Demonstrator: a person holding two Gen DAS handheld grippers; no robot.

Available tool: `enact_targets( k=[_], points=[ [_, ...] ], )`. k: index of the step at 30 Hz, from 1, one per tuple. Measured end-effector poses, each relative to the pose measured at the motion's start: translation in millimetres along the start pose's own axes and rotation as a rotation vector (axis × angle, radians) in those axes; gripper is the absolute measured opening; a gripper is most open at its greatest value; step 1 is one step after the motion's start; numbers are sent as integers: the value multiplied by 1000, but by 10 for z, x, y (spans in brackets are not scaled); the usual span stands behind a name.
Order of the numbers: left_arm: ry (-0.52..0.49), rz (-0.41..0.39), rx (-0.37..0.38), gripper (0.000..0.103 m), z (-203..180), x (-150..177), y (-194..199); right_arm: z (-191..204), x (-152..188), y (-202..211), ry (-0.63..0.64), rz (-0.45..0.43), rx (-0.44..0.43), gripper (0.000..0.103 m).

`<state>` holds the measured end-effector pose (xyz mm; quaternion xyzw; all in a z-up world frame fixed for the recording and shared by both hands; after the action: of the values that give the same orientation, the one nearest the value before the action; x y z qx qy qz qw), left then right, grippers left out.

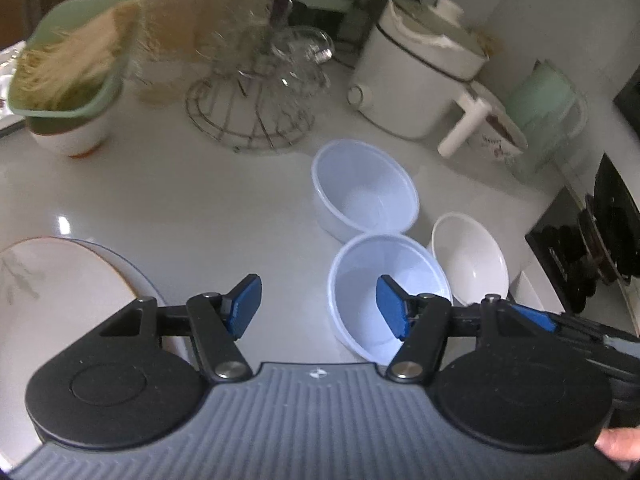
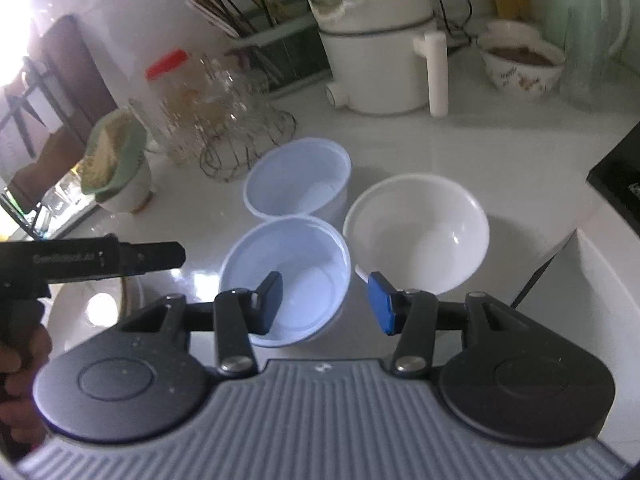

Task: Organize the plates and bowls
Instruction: 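Move both grippers to the rim of a light blue plastic bowl, then close both grippers on the light blue bowl rim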

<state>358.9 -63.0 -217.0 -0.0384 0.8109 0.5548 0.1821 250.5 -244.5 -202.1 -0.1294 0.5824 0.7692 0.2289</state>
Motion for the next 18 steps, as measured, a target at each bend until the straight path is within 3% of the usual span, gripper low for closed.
enact_targets(
  k=[11,18],
  points=[
    [2,112,-14,39,-83,46,-442,-53,40,-355,-31,129,-54,33],
    [8,125,-2,26,-95,68,-514,-34,71,-460,-20,170,-84,21]
  ],
)
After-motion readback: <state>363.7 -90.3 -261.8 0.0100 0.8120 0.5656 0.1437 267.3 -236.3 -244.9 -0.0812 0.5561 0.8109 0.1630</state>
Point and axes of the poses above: each gripper's, at about its wrist camera, not at the fingertips, and y roughly against the way its jaws point, z to its left, x to its underside, the point moved 9 cm from there along -y, roughly the way its jaws point, and after that the axes turned 14 degrees about z, right-handed, at the moved point
